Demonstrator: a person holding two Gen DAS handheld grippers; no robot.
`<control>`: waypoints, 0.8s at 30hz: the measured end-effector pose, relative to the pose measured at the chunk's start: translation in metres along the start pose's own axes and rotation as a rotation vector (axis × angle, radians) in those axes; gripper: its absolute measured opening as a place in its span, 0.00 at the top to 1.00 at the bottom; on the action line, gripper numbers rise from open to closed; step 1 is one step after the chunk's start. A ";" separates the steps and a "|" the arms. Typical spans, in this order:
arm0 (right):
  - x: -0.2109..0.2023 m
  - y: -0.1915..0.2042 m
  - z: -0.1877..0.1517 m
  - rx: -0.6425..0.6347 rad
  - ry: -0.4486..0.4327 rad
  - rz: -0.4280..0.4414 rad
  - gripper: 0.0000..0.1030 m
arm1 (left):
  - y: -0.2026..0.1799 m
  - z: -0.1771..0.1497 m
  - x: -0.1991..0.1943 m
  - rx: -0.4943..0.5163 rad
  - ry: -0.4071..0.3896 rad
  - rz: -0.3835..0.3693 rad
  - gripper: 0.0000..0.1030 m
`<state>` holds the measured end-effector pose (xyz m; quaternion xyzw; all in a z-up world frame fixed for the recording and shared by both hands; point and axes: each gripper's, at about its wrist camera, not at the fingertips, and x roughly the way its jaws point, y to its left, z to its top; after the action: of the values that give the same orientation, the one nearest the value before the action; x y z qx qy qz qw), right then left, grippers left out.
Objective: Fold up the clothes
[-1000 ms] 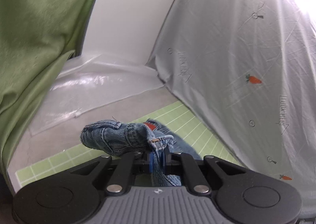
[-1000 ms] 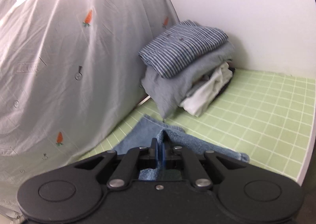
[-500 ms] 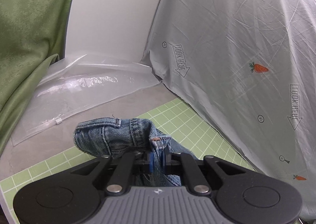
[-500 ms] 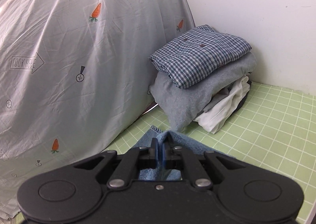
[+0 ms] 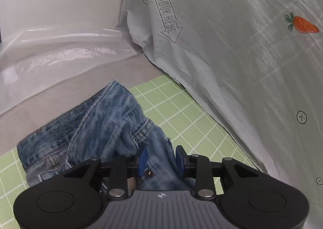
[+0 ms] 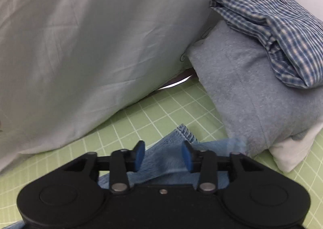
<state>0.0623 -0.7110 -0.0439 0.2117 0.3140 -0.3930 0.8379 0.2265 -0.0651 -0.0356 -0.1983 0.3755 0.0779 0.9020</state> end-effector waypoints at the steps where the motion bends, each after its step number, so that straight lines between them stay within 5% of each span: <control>1: 0.000 0.001 -0.003 0.002 -0.005 -0.009 0.45 | -0.007 0.001 0.010 0.004 0.008 0.004 0.47; 2: -0.002 -0.001 -0.009 0.015 -0.005 -0.016 0.29 | -0.014 0.002 0.021 0.008 0.015 0.008 0.30; 3: -0.008 -0.006 -0.019 0.043 0.001 -0.022 0.19 | -0.017 -0.002 0.024 0.017 0.023 0.016 0.24; 12: -0.031 -0.055 -0.113 0.167 0.167 -0.149 0.18 | 0.005 -0.092 -0.027 0.028 0.188 0.061 0.21; 19: -0.026 -0.048 -0.123 0.133 0.192 -0.121 0.20 | -0.007 -0.130 -0.025 0.035 0.303 0.000 0.21; 24: -0.027 -0.038 -0.119 0.027 0.186 -0.117 0.55 | -0.017 -0.140 -0.025 0.102 0.298 0.025 0.77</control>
<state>-0.0241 -0.6481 -0.1146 0.2400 0.3968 -0.4240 0.7780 0.1238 -0.1389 -0.1021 -0.1568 0.5112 0.0398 0.8441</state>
